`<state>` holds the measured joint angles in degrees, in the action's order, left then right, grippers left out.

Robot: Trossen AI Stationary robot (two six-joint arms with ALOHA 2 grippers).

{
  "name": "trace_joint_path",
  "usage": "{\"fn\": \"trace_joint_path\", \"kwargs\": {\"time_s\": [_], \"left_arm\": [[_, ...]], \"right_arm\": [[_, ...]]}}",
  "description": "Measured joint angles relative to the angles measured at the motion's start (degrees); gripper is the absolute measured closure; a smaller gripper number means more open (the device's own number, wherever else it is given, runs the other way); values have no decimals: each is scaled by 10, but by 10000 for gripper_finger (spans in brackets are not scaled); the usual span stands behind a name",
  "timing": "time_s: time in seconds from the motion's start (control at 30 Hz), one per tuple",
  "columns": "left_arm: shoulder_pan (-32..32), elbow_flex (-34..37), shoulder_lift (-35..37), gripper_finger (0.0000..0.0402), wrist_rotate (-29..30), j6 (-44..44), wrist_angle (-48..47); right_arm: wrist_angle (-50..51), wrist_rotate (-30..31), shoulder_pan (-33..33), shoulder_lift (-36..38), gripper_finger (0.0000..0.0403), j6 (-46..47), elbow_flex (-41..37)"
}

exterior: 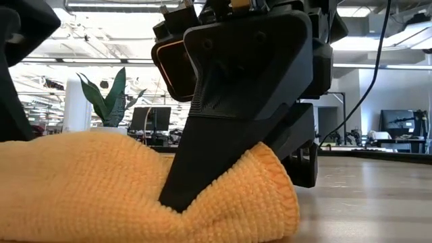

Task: Roll towel into tight, uniform cylinder
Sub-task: Roll the orange microfiber towel

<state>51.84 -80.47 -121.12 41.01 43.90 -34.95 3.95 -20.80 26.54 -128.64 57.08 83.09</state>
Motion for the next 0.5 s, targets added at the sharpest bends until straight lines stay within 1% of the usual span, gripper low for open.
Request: {"fn": "trace_joint_path", "kwargs": {"time_s": [0.07,0.17,0.5], "left_arm": [[-2,0,0,271,-5,15,-12],[-6,0,0,271,-28,25,-13],[-9,0,0,271,-61,40,-15]], "right_arm": [[0,-1,0,0,387,0,0],[0,-3,0,0,380,0,0],[-4,0,1,0,277,0,1]]}}
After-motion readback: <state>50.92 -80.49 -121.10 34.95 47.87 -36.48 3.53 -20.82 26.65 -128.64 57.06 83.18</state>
